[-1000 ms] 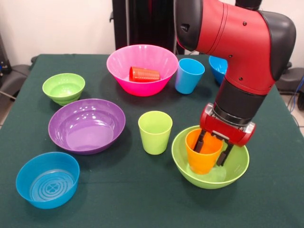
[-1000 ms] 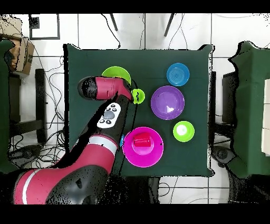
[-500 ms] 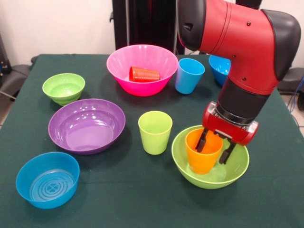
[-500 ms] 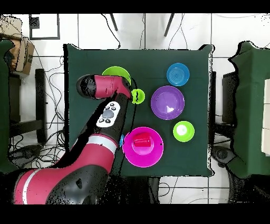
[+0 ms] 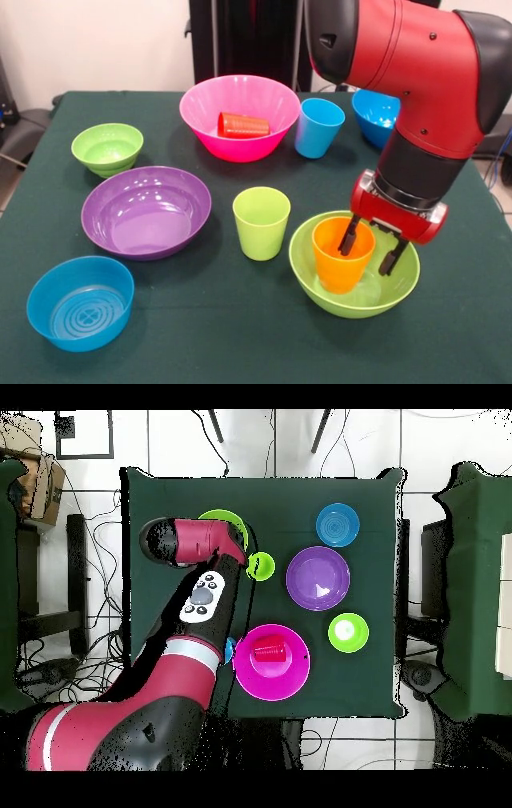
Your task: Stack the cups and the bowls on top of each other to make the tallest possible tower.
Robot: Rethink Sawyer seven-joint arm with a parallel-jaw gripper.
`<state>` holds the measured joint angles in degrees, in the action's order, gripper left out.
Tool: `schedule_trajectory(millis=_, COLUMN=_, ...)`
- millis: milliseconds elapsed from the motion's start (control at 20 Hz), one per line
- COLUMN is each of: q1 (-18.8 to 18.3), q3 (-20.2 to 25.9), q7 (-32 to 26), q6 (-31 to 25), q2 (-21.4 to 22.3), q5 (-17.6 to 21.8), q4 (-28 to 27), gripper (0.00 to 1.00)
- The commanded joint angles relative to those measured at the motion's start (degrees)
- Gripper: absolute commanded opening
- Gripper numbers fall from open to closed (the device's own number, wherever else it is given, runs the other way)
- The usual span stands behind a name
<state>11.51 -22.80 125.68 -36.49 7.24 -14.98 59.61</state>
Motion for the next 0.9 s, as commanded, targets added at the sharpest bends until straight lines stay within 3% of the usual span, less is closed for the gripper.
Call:
schedule_trajectory(millis=50, q1=-0.4, q3=6.68, q7=2.79, q6=-7.25, q2=0.26, q5=0.3, q4=-2.51, gripper=1.0)
schedule_trajectory(millis=900, q1=-1.1, q3=6.61, q7=1.14, q6=-10.97, q2=1.17, q5=0.79, q4=-3.7, gripper=1.0)
